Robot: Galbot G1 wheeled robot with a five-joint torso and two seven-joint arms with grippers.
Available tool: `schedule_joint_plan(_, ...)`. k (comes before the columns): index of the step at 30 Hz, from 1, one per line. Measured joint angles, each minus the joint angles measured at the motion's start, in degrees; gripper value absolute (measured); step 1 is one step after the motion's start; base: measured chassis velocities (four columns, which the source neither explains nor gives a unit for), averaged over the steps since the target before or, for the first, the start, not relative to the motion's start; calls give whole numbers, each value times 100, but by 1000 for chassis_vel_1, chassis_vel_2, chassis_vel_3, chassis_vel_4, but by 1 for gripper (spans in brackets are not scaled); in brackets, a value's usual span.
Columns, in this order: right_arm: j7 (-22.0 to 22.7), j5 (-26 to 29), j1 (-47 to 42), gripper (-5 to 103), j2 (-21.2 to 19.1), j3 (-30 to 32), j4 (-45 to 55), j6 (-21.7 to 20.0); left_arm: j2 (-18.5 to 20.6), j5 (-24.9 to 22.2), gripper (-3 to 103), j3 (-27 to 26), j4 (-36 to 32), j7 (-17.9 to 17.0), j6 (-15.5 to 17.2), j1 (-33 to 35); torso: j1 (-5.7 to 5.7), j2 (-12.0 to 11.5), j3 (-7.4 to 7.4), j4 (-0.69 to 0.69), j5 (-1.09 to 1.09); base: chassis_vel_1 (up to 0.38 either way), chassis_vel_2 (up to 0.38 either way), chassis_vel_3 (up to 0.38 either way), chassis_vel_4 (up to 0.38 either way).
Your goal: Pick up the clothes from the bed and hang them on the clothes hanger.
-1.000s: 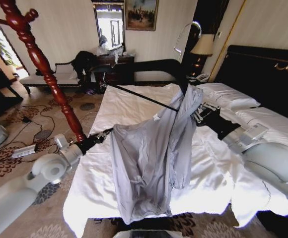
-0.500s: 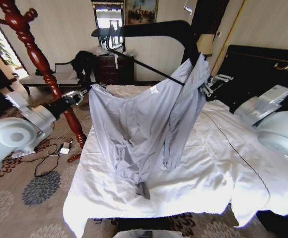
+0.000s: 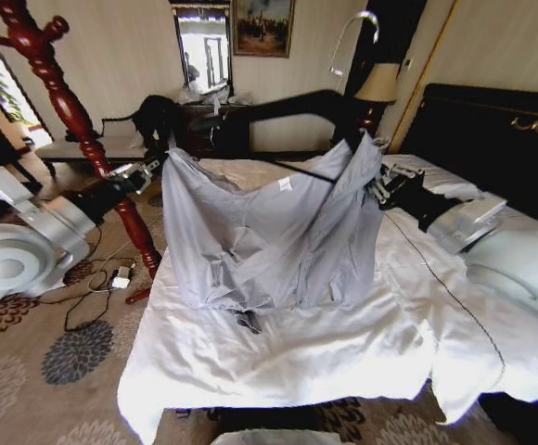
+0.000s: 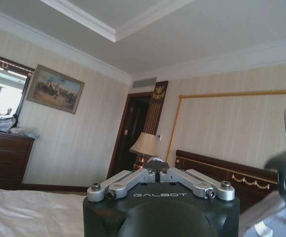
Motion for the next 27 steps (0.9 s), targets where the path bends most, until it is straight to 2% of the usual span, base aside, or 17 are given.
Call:
schedule_joint_plan(7,-168,-774,-38,16,393,-350,-44,99,132,-386,0,288,39,-157,15,-673,0,0,0,-3,3,0,0,0,0)
schedule_joint_plan(12,-232,-1196,-32,16,683,-650,-185,159,253,-501,0,-107,-131,-162,17,-384,0,0,0,-1,3,0,0,0,0)
schedule_joint_plan(17,-295,-1577,52,16,906,-977,-355,216,265,-548,0,-204,-385,-218,32,-256,0,0,0,-2,2,0,0,0,0)
schedule_joint_plan(27,-379,-2490,132,16,1212,-1414,-624,239,226,-558,0,417,-742,-342,47,-737,0,0,0,-3,2,0,0,0,0)
